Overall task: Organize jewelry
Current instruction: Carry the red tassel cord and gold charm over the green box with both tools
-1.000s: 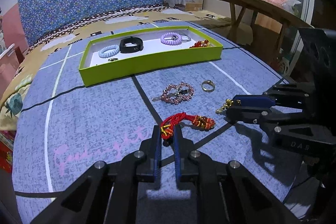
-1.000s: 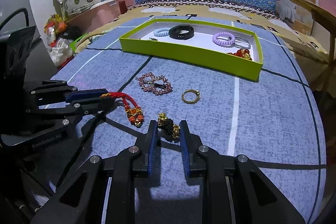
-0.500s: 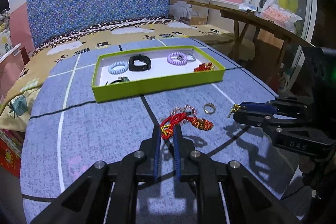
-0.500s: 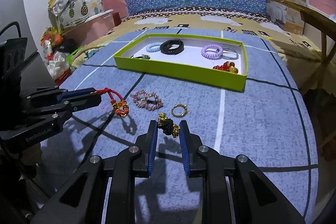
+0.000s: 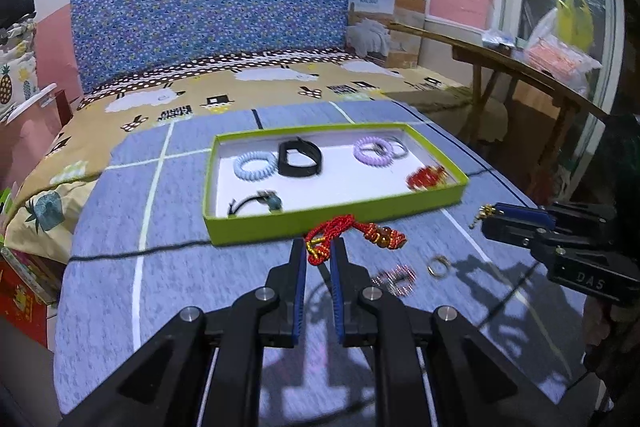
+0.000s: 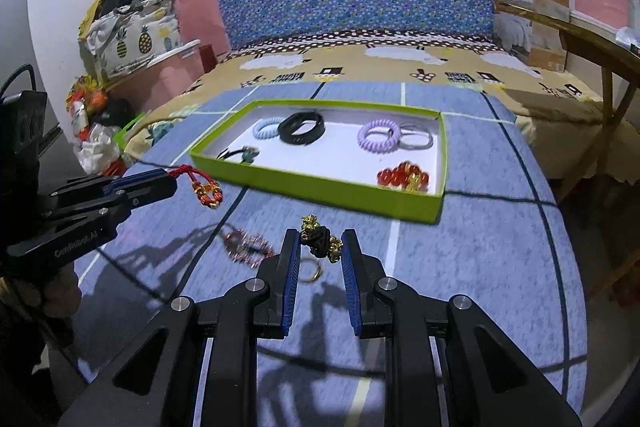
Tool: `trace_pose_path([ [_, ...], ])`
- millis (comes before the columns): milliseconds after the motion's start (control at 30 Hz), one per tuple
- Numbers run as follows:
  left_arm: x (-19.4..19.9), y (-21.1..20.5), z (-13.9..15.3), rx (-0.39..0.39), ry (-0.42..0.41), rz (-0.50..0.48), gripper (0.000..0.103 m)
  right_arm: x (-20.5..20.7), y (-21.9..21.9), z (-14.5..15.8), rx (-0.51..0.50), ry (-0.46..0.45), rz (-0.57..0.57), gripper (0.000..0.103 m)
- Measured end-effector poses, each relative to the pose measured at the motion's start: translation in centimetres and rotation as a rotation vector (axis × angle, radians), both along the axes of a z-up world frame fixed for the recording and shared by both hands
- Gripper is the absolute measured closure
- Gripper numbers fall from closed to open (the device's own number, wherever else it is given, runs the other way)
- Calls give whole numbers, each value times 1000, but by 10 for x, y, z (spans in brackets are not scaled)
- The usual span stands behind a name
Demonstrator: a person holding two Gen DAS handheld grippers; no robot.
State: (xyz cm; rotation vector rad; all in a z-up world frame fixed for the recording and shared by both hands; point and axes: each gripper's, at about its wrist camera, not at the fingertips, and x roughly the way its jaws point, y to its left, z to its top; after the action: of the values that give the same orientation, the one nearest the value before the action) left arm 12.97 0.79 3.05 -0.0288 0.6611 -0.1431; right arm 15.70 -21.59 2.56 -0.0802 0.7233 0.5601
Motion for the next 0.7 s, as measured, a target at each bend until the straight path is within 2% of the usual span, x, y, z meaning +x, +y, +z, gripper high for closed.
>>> trace_pose_path([
  [233,27,9,3,12,-11,24,91,28,2,6,-6,-23,-11,82],
  [700,76,13,0,18,-12,37,91,100,0,1,-39,-12,-83,82],
])
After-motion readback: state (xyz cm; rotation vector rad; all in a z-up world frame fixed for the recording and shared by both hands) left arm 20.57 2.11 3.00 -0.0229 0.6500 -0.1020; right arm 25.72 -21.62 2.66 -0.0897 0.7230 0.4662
